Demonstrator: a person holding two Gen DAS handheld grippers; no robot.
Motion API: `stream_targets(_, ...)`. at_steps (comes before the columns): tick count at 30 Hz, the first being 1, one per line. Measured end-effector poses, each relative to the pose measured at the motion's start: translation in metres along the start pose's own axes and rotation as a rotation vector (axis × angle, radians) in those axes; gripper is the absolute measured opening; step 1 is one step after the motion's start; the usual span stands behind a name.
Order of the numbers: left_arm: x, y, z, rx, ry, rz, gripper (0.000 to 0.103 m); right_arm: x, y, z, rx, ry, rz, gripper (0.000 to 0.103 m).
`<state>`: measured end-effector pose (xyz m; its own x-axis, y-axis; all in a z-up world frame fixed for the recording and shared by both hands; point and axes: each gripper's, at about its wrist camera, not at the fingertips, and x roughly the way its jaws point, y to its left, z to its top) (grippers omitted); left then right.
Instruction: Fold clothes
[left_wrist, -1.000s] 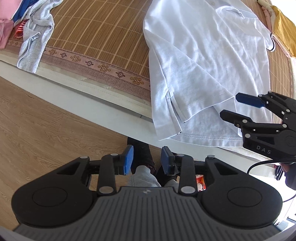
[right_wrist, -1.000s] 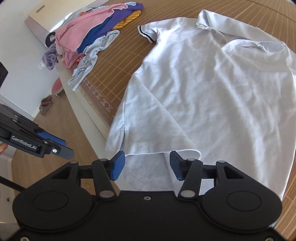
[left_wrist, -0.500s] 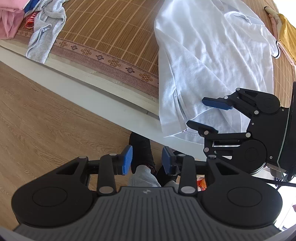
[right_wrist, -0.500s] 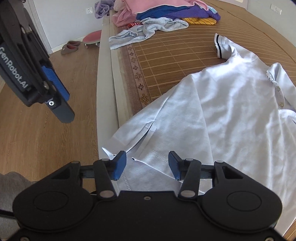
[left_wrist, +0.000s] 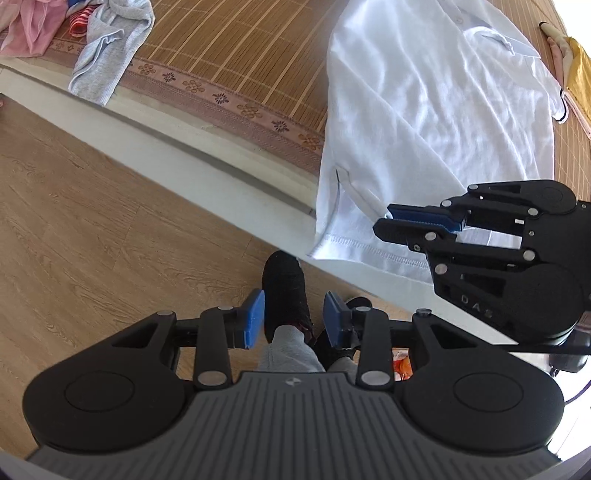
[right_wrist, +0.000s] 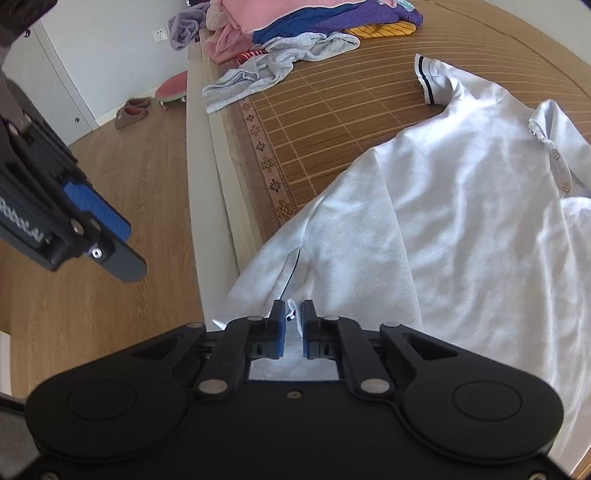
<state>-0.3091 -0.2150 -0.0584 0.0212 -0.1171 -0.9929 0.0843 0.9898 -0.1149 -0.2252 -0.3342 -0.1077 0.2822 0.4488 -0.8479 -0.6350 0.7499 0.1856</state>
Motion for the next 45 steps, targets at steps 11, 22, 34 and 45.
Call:
stream_targets(11,-0.013,0.025,-0.007,-0.125,-0.012,0.013,0.043,0.037,0.035,0.026,0.199,-0.042,0.204,0.018)
stream_targets(22,-0.005,-0.023,0.015,0.003,-0.042,-0.028,0.043,-0.044,-0.064,-0.015,0.446,-0.141,-0.036,0.044)
stream_targets(34,0.003,-0.105,0.105,0.04,-0.123,-0.137,0.043,-0.111,-0.164,-0.115,1.061,-0.242,-0.325,0.062)
stream_targets(45,0.006,-0.169,0.166,0.179,-0.187,-0.158,0.043,-0.118,-0.167,-0.117,1.04,-0.271,-0.321,0.075)
